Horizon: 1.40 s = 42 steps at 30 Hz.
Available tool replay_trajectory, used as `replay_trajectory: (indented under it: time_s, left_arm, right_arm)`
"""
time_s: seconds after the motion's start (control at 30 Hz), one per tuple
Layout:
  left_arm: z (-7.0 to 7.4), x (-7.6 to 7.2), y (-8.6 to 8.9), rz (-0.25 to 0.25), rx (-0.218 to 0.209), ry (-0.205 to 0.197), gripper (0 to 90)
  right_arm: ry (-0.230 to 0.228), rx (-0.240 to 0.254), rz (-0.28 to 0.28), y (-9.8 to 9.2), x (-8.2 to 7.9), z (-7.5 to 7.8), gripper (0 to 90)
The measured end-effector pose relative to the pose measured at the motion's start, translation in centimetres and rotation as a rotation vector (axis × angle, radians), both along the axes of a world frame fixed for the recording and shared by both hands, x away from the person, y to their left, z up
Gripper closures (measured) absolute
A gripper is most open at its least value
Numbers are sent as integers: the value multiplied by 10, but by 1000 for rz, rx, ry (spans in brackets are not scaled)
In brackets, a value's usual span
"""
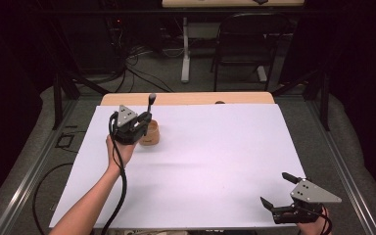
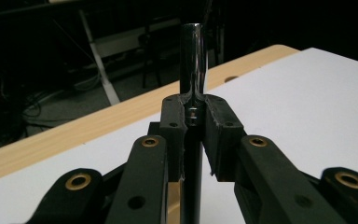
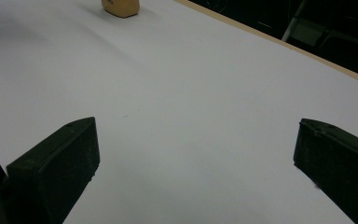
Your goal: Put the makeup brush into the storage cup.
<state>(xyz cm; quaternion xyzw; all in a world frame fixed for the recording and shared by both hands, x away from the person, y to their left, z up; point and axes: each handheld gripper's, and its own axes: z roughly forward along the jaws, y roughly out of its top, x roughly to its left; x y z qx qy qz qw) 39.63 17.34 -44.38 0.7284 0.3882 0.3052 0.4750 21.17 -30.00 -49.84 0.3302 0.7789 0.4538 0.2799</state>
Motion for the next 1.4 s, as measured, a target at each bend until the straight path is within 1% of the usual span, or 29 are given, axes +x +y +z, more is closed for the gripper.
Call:
replay_trajectory:
  time_s: [0.1, 0.2, 0.27, 0.37, 0.4, 0.6, 0.7, 0.73, 0.8, 0.97, 1.27, 1.33, 1.4]
  left_arm:
    - [0, 1, 3, 22, -10, -28, 785]
    - [-1, 3, 4, 29, -13, -34, 785]
    - [-2, 5, 5, 40, -27, -39, 785]
    - [-3, 6, 6, 48, -36, -43, 785]
    - [-4, 8, 7, 54, -48, -54, 785]
    - [-3, 10, 7, 66, -49, -74, 785]
    - [-4, 12, 7, 73, -59, -87, 785]
    - [-3, 13, 7, 74, -59, -89, 785]
    - [-5, 16, 8, 82, -76, -91, 785]
    - [-7, 20, 8, 90, -83, -98, 785]
    - [-12, 30, 6, 100, -79, -88, 785]
    - [-14, 31, 6, 104, -87, -81, 785]
    - [-16, 34, 6, 110, -92, -83, 785]
  right_arm:
    - [-3, 2, 0, 0, 0, 0, 0]
    - [-1, 0, 0, 0, 0, 0, 0]
    - [-1, 0, 0, 0, 0, 0, 0]
    - [-4, 3, 1, 0, 0, 0, 0]
    - [-3, 2, 1, 0, 0, 0, 0]
    - [1, -1, 1, 0, 0, 0, 0]
    - [3, 1, 2, 0, 0, 0, 0]
    - [2, 1, 2, 0, 0, 0, 0]
    - [0, -1, 3, 0, 0, 0, 0]
    - [2, -1, 4, 0, 0, 0, 0]
    - [3, -4, 6, 0, 0, 0, 0]
    - [3, -4, 6, 0, 0, 0, 0]
    - [3, -4, 6, 0, 0, 0, 0]
